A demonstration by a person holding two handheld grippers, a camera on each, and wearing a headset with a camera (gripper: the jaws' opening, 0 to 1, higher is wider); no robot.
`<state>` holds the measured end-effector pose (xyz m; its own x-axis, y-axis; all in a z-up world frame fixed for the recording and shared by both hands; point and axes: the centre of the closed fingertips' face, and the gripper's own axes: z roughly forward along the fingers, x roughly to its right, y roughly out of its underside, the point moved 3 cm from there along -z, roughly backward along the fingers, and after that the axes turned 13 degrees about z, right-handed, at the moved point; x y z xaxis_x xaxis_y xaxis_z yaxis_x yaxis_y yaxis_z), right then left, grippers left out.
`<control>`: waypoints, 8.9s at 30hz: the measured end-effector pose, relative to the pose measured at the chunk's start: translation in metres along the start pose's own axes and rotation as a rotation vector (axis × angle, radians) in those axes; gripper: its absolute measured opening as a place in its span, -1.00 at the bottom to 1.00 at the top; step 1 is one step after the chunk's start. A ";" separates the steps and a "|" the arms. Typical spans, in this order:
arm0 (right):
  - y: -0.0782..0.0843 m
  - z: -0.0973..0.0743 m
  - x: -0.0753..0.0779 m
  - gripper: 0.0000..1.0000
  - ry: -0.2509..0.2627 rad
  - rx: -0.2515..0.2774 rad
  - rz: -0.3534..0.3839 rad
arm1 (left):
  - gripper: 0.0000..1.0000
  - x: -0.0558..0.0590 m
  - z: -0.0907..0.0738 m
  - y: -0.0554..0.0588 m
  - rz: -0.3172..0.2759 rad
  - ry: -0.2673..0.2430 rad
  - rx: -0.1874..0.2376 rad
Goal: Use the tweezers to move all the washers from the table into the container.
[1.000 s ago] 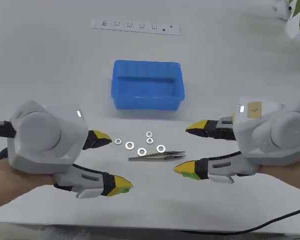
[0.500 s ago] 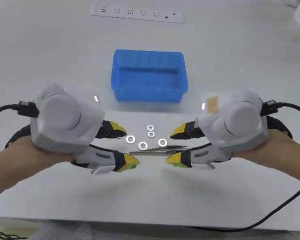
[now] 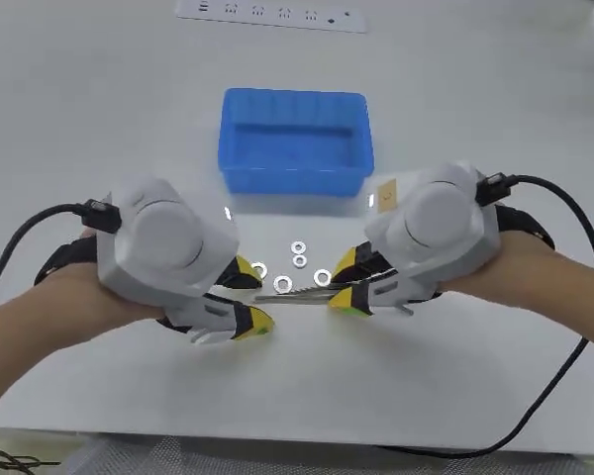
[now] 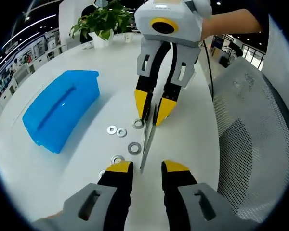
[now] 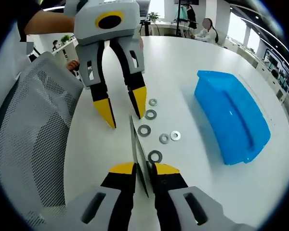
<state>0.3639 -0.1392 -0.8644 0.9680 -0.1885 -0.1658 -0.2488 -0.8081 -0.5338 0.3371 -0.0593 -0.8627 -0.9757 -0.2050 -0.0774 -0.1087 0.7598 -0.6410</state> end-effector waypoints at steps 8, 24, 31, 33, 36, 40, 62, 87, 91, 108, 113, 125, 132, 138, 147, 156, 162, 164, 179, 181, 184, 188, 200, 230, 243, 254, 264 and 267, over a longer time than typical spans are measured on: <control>0.002 0.001 -0.009 -0.78 0.053 -0.042 -0.146 | -0.55 -0.002 0.005 -0.004 0.035 -0.009 -0.013; 0.002 0.001 -0.017 -0.83 0.135 -0.010 -0.209 | -0.86 -0.003 0.004 -0.002 0.069 0.009 -0.046; -0.003 0.000 -0.028 -0.84 0.116 0.030 -0.227 | -0.87 0.005 -0.003 0.002 0.124 0.050 -0.067; -0.007 -0.002 -0.032 -0.84 0.110 0.045 -0.247 | -0.87 0.007 -0.007 0.004 0.138 0.066 -0.065; -0.013 -0.005 -0.036 -0.85 0.106 0.068 -0.250 | -0.84 0.006 -0.009 0.012 0.182 0.067 -0.104; -0.019 -0.008 -0.037 -0.85 0.102 0.090 -0.251 | -0.83 0.006 -0.010 0.010 0.215 0.059 -0.099; -0.018 -0.007 -0.042 -0.85 0.098 0.168 -0.219 | -0.89 0.011 -0.059 -0.029 0.175 0.070 0.080; -0.020 -0.012 -0.043 -0.85 0.082 0.392 -0.088 | -0.87 0.013 -0.054 -0.086 0.168 0.058 0.243; -0.021 -0.012 -0.043 -0.85 0.077 0.391 -0.104 | -0.87 0.014 -0.050 -0.083 0.207 0.054 0.236; -0.017 -0.016 -0.038 -0.85 0.056 0.413 -0.072 | -0.86 0.008 -0.049 -0.089 0.207 0.036 0.282; -0.017 -0.017 -0.038 -0.85 0.054 0.412 -0.072 | -0.87 0.008 -0.050 -0.092 0.212 0.043 0.296; -0.023 -0.017 -0.039 -0.77 0.083 0.405 -0.098 | -0.89 0.009 -0.052 -0.095 0.240 0.025 0.276; -0.032 -0.015 -0.044 -0.72 0.052 0.410 -0.094 | -0.89 0.011 -0.058 -0.094 0.244 0.039 0.282; -0.037 -0.017 -0.050 -0.77 0.030 0.423 -0.092 | -0.89 0.014 -0.064 -0.093 0.265 0.049 0.287; -0.046 -0.019 -0.055 -0.79 0.056 0.414 -0.125 | -0.89 0.016 -0.075 -0.091 0.307 0.047 0.277; -0.057 -0.013 -0.049 -0.79 0.110 0.386 -0.165 | -0.89 0.006 -0.083 -0.080 0.341 0.024 0.227; -0.060 -0.012 -0.045 -0.79 0.115 0.379 -0.169 | -0.89 -0.001 -0.083 -0.077 0.348 0.045 0.210; -0.060 -0.012 -0.041 -0.79 0.118 0.376 -0.165 | -0.89 -0.004 -0.083 -0.076 0.344 0.048 0.209; -0.064 -0.010 -0.029 -0.79 0.124 0.384 -0.123 | -0.89 -0.019 -0.079 -0.076 0.372 0.094 0.186; -0.064 -0.008 -0.028 -0.79 0.122 0.383 -0.115 | -0.89 -0.019 -0.079 -0.075 0.376 0.099 0.183; -0.063 -0.006 -0.028 -0.79 0.119 0.379 -0.107 | -0.89 -0.021 -0.077 -0.072 0.379 0.109 0.171; -0.061 -0.004 -0.027 -0.79 0.114 0.373 -0.096 | -0.89 -0.020 -0.075 -0.070 0.385 0.123 0.163; -0.057 -0.001 -0.025 -0.79 0.090 0.373 -0.078 | -0.89 -0.020 -0.071 -0.070 0.390 0.132 0.158; -0.058 -0.004 -0.026 -0.77 0.010 0.399 -0.072 | -0.89 -0.022 -0.070 -0.072 0.370 0.146 0.137; -0.058 0.003 -0.026 -0.77 -0.006 0.392 -0.073 | -0.89 -0.019 -0.069 -0.066 0.354 0.159 0.099; -0.056 0.002 -0.025 -0.80 -0.024 0.405 -0.064 | -0.89 -0.021 -0.067 -0.068 0.335 0.163 0.098; -0.055 0.002 -0.028 -0.81 -0.001 0.415 -0.108 | -0.89 -0.017 -0.067 -0.069 0.340 0.167 0.088; -0.055 0.002 -0.027 -0.81 -0.001 0.421 -0.105 | -0.89 -0.017 -0.066 -0.071 0.339 0.167 0.086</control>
<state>0.3512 -0.0883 -0.8318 0.9888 -0.1169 -0.0928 -0.1408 -0.5248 -0.8395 0.3489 -0.0686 -0.7656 -0.9719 0.1573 -0.1753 0.2346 0.7110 -0.6629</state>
